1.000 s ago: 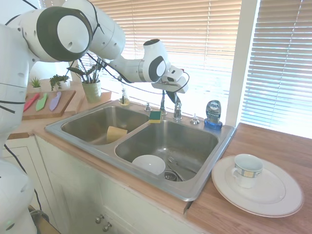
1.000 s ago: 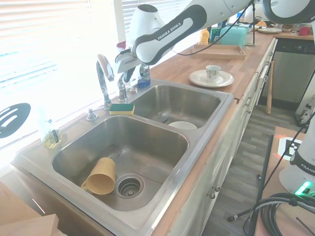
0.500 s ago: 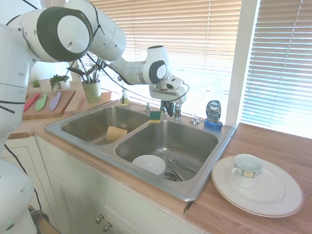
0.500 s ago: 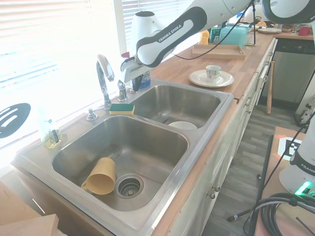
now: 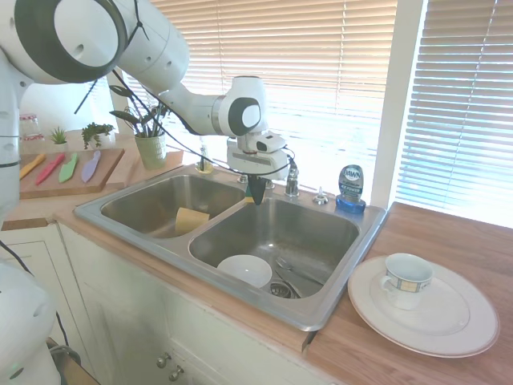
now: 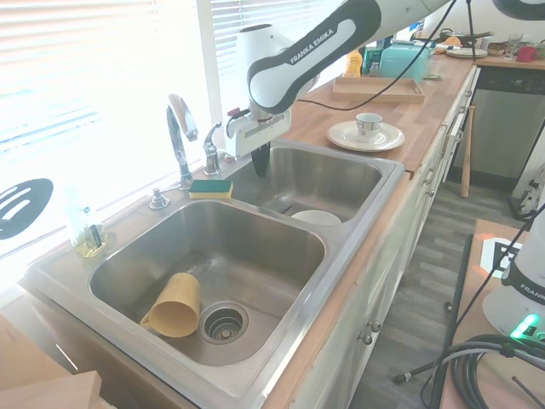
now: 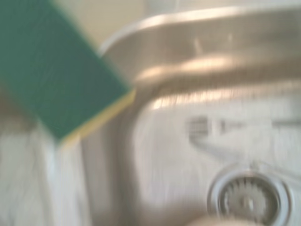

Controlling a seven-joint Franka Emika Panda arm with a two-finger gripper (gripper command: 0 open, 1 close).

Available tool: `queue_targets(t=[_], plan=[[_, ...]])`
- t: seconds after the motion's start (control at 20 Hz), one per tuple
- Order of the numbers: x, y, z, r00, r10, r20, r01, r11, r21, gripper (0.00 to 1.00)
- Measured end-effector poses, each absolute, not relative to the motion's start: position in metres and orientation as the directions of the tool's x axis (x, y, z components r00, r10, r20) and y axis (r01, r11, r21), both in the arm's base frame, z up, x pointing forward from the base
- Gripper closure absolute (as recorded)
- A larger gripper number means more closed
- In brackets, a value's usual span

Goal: Turn on the faucet

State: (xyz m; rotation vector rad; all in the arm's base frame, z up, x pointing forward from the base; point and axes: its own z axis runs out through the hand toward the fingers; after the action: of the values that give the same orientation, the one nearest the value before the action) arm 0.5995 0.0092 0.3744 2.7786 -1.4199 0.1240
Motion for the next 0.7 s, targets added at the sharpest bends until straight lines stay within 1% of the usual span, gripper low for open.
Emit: queue_targets(t=[0.2,0.4,0.55,0.7], plan=[[0.551,0.020,0.401,0.590,-0.803,0.079,-0.804,-0.594,-0.035,1.00],[0.511,0.024,0.409,0.590,-0.804,0.077,-0.804,-0.594,-0.037,1.00],[0.493,0.021,0.408,0.585,-0.808,0.074,-0.808,-0.588,-0.032,1.00],[0.486,0.015,0.400,0.574,-0.816,0.067,-0.817,-0.577,-0.025,1.00]])
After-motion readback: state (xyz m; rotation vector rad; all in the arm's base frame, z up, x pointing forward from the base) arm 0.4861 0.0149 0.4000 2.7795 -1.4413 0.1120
